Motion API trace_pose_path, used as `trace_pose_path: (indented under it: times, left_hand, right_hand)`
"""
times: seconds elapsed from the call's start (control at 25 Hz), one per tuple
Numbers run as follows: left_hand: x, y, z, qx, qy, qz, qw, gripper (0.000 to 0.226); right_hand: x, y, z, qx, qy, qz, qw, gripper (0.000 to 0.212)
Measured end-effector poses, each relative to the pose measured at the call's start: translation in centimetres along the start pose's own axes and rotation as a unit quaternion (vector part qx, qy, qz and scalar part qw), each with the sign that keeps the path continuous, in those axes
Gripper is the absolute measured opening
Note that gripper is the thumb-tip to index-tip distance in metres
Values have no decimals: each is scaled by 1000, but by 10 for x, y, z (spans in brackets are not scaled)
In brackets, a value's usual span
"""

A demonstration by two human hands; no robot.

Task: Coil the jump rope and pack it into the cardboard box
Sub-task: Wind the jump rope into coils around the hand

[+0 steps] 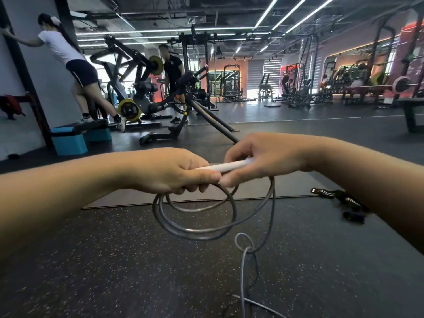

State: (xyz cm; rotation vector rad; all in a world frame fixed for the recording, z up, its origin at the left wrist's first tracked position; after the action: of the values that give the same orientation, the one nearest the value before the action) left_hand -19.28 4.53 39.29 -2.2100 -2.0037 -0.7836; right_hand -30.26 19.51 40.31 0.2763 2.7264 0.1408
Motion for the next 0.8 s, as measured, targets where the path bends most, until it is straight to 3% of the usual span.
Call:
trace_pose_path:
  times: [0.12,0.24,0.4,0.48,0.56,0.64,0.72,0.8]
  left_hand:
    - [-11,13,-11,9,-100,-19,995,50]
    - [-43,40,-21,13,-113,-58,992,50]
    - [-85,71,-26,130,124,-37,983,37]
    - [-89,68,-19,222,276,24,935,40]
    - [-79,53,-10,289,431,98,849,35]
    - [-61,32,0,346,536,151,755,27]
    - [-41,9,10,403,596,169,673,21]
    - [-20,-14,24,447,630,160,614,22]
  right_hand:
    - [12,11,-9,-11,-91,15,996,49]
    - [44,30,-9,17,-129,54,990,48]
    - [87,46,4,138,-284,59,947,48]
    - [91,27,26,143,-380,16,914,44]
    - [85,0,48,137,-487,-47,861,47]
    - [72,-19,64,135,-552,-90,818,70]
    - [52,-33,75,144,-554,-118,812,94]
    - [24,-47,86,171,-553,-137,804,97]
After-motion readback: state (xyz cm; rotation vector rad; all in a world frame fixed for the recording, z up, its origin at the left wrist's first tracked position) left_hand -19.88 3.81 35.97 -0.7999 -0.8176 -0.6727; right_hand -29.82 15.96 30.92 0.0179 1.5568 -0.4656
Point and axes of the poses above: each hand's wrist, its own y-axis away from the middle knuckle, its own z-axis out of the palm, x = y × z, the point moved 3 cm from there along -y, towards the middle knuckle, and after that the axes turned 14 degrees about -x, right-handed, at the moved point
